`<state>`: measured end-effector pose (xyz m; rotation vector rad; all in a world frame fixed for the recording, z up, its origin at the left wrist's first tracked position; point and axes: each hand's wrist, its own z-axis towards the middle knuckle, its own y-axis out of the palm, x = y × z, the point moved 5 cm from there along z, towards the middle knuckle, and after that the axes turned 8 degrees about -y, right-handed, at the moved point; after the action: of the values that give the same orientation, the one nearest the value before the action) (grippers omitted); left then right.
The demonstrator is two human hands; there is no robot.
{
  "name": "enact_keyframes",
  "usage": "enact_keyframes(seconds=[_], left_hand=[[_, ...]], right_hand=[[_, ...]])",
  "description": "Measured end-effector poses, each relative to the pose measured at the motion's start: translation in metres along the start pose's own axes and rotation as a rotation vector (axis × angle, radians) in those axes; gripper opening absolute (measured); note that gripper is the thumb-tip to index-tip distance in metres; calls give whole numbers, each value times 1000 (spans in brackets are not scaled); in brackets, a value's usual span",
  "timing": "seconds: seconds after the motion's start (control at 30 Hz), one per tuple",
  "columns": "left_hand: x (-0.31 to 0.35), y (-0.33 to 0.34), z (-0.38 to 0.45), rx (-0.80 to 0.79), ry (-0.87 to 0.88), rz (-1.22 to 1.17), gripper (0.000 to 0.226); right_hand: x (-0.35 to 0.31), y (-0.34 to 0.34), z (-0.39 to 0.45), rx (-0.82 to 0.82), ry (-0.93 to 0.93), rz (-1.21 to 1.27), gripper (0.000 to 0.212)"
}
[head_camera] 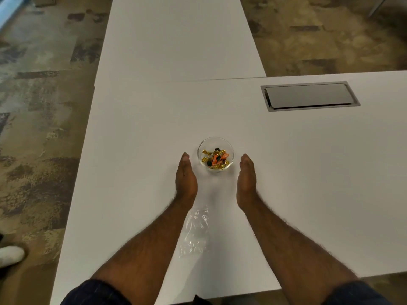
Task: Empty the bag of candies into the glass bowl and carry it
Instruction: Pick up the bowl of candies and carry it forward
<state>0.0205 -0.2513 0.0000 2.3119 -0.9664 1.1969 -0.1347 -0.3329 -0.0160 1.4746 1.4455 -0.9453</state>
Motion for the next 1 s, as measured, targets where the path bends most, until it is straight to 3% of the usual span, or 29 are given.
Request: enact_keyframes(seconds=[0.13,0.33,0.57,0.83,1.0], left_hand=[[3,25,22,8,-161,-208,46],[-1,48,48,80,-176,-290,34],[-7,59,50,146,-182,-334,25],[16,123,27,50,-184,-239,23],[38,198,6,-25,-177,-273,24]], right_hand=[[3,9,26,-30,150,144,45],[8,29,42,-97,165,101,26],[14,37,39,-117,180,120,30],[-31,-9,57,-28,113,86,38],[-80,-66,81,83,44,187,29]])
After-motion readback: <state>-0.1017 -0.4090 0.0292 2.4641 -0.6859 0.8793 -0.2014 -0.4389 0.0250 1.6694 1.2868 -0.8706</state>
